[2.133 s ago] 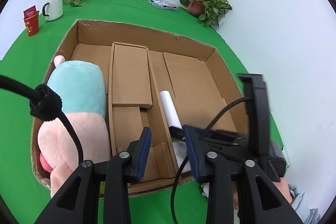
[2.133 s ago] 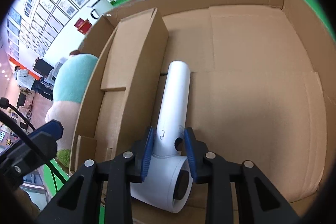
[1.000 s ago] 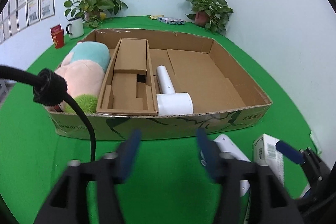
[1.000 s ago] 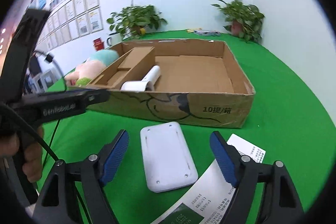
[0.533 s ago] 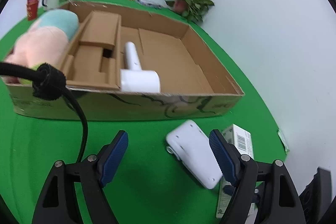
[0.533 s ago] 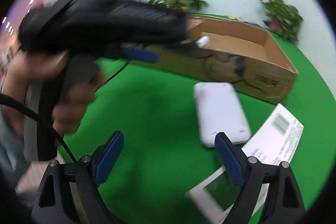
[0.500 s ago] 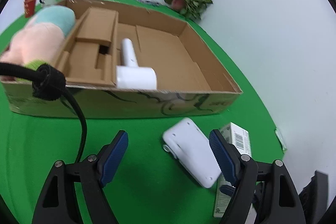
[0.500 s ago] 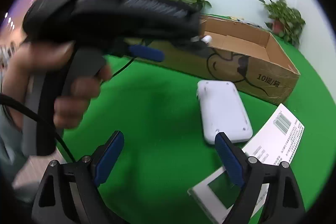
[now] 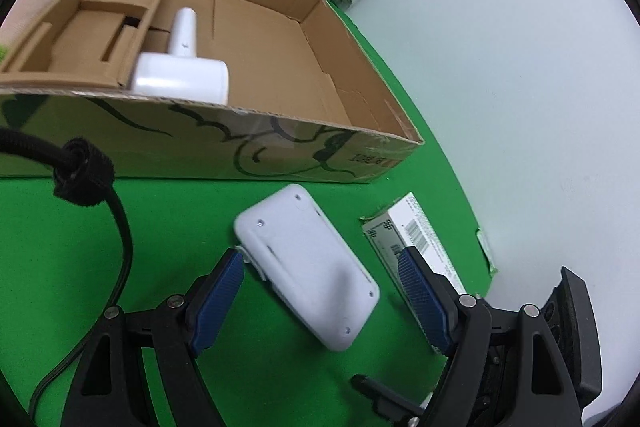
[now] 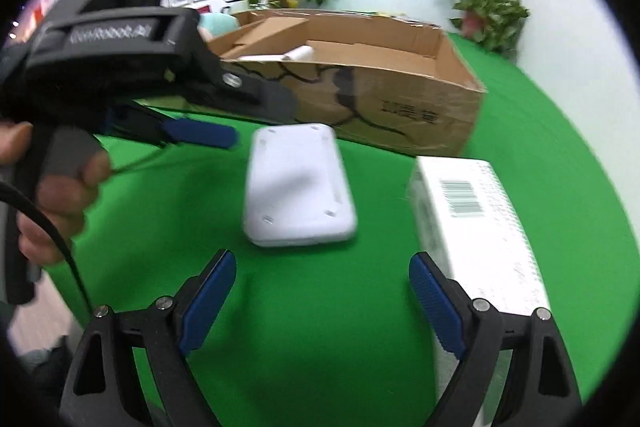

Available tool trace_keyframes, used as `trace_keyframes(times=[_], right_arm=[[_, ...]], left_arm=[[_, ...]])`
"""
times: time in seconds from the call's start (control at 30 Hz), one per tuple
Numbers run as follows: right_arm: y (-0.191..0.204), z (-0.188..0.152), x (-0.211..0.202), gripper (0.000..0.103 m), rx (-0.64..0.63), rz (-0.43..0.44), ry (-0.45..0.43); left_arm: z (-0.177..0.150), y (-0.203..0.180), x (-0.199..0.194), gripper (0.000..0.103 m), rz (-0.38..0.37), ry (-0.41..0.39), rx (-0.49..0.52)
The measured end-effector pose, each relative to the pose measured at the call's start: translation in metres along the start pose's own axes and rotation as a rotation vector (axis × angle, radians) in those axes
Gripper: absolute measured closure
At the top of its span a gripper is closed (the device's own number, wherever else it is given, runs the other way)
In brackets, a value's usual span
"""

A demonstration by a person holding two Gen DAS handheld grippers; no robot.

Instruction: Organize objects

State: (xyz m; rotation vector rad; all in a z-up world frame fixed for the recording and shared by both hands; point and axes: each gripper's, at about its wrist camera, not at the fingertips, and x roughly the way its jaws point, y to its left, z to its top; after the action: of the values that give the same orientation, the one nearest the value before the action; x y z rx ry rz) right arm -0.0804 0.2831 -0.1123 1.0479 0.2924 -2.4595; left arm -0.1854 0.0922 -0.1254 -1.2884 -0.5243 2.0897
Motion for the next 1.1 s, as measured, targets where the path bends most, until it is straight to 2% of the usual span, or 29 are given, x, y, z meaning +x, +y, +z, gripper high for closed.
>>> trace_keyframes(times=[0.13,0.3,0.37,0.43,0.6,0.77,0.83,0.9,1.1], right_arm=[[0.007,0.009,0.013,0.013,-0.024,0.053,0.021],[0.008,0.025,0.028,0.014,-0.032,0.058,0.015],[0.006,0.026,0.036,0.019,-0.029,0.051,0.038],[0.005,0.027,0.040,0.038,-0.023,0.048,0.059],[0.010,0.018,0.029,0.037,0.007,0.072,0.073],[0.021,-0.004,0.008,0.033,0.090,0.207,0.056],[0.035,-0.009,0.004,0.030,0.044,0.182,0.048],[0.040,-0.007,0.009,0.030,0.013,0.141,0.053],[0.033,0.004,0.021,0.029,0.026,0.120,0.073]], left_arm=[[0.003,0.009,0.007,0.026,-0.031,0.035,-0.057],[0.004,0.014,0.014,0.026,-0.057,0.052,-0.072],[0.004,0.015,0.014,0.026,-0.063,0.055,-0.063],[0.004,0.018,0.014,0.027,-0.070,0.056,-0.062],[0.000,0.016,0.013,0.027,-0.054,0.080,-0.042],[-0.015,0.014,0.004,0.029,-0.027,0.082,-0.035],[-0.018,0.011,0.007,0.033,-0.031,0.092,-0.034],[-0.020,0.008,0.006,0.036,-0.004,0.091,-0.010],[-0.018,0.008,0.008,0.046,0.017,0.097,-0.019]])
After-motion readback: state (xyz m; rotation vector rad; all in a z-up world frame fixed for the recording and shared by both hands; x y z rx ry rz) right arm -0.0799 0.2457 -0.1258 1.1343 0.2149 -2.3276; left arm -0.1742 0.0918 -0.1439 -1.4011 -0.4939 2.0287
